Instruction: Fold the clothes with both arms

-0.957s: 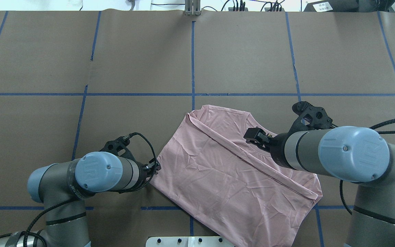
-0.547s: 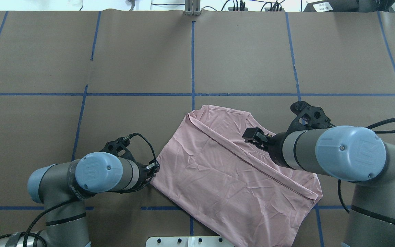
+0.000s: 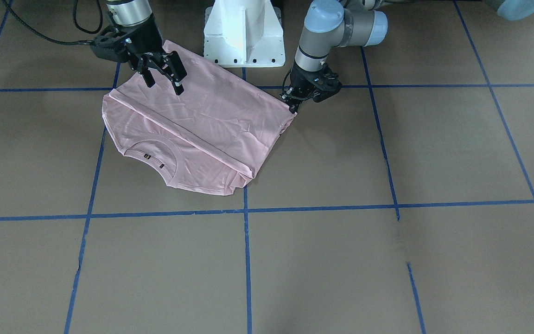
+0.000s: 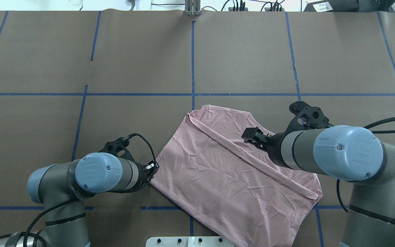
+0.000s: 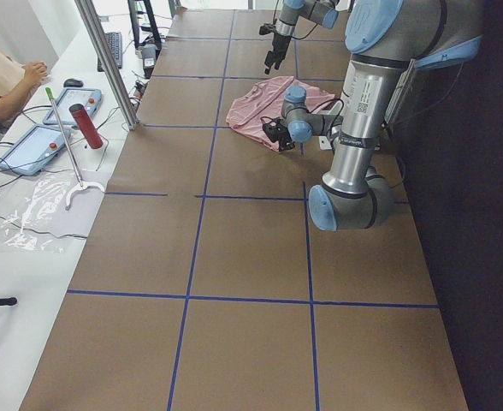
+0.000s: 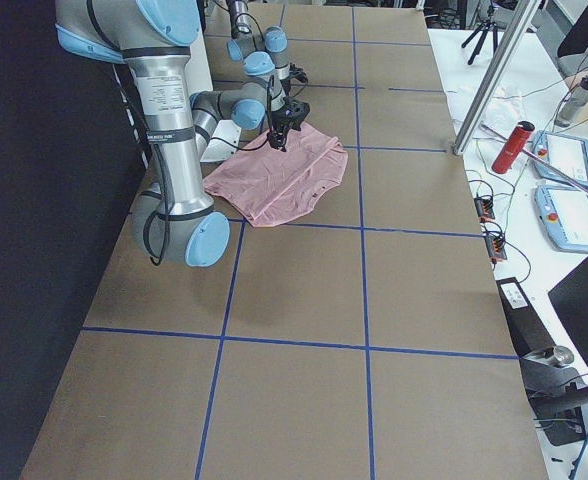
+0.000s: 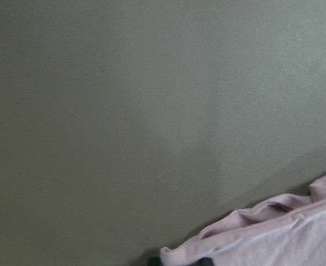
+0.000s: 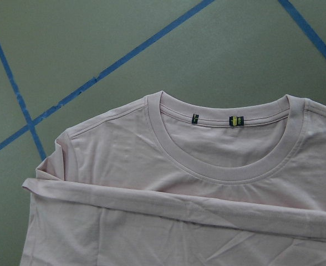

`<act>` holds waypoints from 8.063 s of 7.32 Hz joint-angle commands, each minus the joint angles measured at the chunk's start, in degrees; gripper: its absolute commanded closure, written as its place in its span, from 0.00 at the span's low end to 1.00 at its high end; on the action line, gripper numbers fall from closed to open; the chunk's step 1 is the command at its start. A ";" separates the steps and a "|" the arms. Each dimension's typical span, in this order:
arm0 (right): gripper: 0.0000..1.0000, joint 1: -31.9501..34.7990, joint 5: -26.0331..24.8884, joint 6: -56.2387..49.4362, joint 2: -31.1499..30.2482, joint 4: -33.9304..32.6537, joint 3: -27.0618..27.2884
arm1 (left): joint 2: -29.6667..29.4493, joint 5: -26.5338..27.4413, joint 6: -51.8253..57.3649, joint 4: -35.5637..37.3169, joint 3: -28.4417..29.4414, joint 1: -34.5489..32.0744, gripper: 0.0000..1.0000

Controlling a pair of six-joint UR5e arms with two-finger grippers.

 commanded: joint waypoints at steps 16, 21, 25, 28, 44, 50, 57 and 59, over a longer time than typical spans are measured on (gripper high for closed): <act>0.06 -11.51 -5.27 14.83 12.85 0.54 -19.42 | -11.04 -4.15 17.40 -17.93 18.61 -28.30 0.53; 0.21 -11.52 -5.19 15.29 16.11 0.45 -23.85 | -10.69 -4.16 17.21 -17.67 17.56 -28.30 0.53; 0.34 -11.52 -5.01 15.12 15.85 0.36 -24.63 | -10.69 -4.16 17.21 -16.96 16.94 -28.30 0.53; 0.37 -11.52 -4.92 15.12 15.94 0.36 -24.99 | -10.69 -4.16 17.21 -16.09 16.50 -28.30 0.53; 1.00 -10.99 -4.39 14.68 14.00 -0.43 -17.35 | 4.51 3.93 -8.80 1.22 -4.34 1.74 0.35; 1.00 -10.99 -4.48 14.68 14.18 -0.43 -17.34 | 4.69 3.67 -9.25 5.62 -4.86 3.78 0.55; 1.00 -11.25 -4.57 15.29 11.48 -3.73 -10.28 | 4.60 3.49 -10.65 13.33 -16.86 3.69 1.00; 1.00 -12.75 -4.57 16.43 11.36 -17.42 1.51 | 3.47 3.40 -11.80 17.47 -23.20 3.69 1.00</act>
